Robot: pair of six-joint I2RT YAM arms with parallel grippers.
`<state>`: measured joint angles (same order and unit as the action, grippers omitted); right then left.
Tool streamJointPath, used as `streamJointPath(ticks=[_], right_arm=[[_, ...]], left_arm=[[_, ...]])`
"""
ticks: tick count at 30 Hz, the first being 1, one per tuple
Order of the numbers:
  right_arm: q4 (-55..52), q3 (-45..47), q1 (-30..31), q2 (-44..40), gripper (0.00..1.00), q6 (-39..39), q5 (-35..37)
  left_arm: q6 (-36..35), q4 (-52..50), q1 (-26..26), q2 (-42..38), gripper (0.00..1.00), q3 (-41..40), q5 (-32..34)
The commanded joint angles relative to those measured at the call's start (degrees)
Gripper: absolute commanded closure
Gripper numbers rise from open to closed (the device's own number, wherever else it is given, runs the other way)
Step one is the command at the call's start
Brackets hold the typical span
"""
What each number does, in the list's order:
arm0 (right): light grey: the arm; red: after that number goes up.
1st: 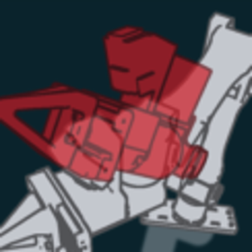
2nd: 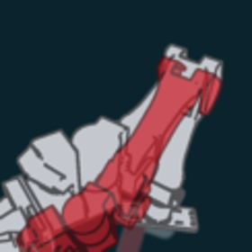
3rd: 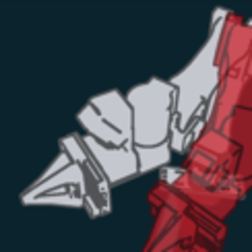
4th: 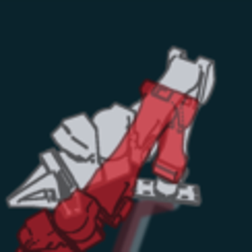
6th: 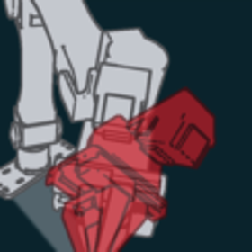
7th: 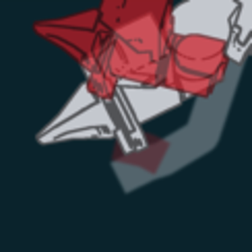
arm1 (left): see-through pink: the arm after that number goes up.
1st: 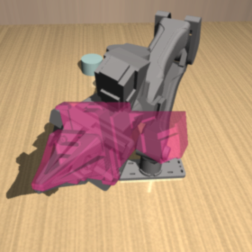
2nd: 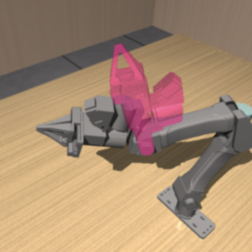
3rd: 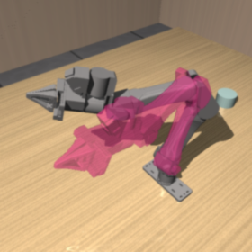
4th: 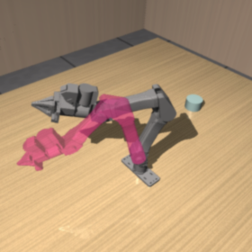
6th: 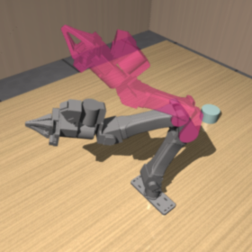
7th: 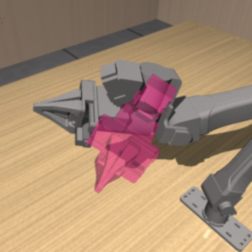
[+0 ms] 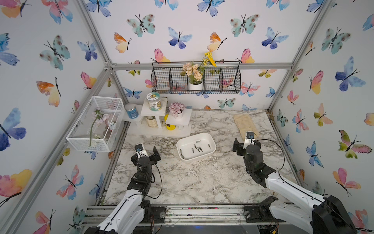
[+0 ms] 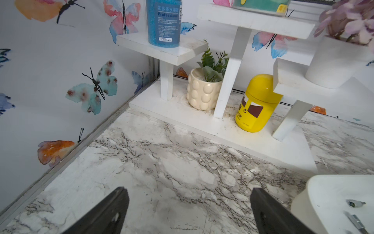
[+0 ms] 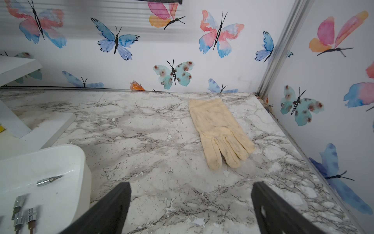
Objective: Put the bit on the desktop into the storage box
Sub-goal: Reset both arms
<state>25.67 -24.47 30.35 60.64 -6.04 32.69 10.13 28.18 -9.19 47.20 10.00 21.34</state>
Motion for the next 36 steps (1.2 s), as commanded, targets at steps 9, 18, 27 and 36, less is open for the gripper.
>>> streamJointPath(ticks=[9,18,27,36], right_arm=[[21.82,8.62,-3.15,1.86,0.02,6.22,-2.44],[23.58,8.06,-11.10,6.08,0.01,7.21,-9.04],[30.83,7.66,-17.87,18.46,0.02,8.72,-15.17],[49.23,12.42,-21.19,30.06,0.01,5.10,-13.96]], left_arm=[[-5.43,32.31,11.07,21.63,0.01,-2.55,-20.12],[-8.70,32.63,9.43,32.76,0.01,1.89,-22.04],[-8.86,33.89,9.19,33.20,0.01,1.64,-21.60],[-8.90,34.02,9.19,33.19,0.01,1.59,-21.62]])
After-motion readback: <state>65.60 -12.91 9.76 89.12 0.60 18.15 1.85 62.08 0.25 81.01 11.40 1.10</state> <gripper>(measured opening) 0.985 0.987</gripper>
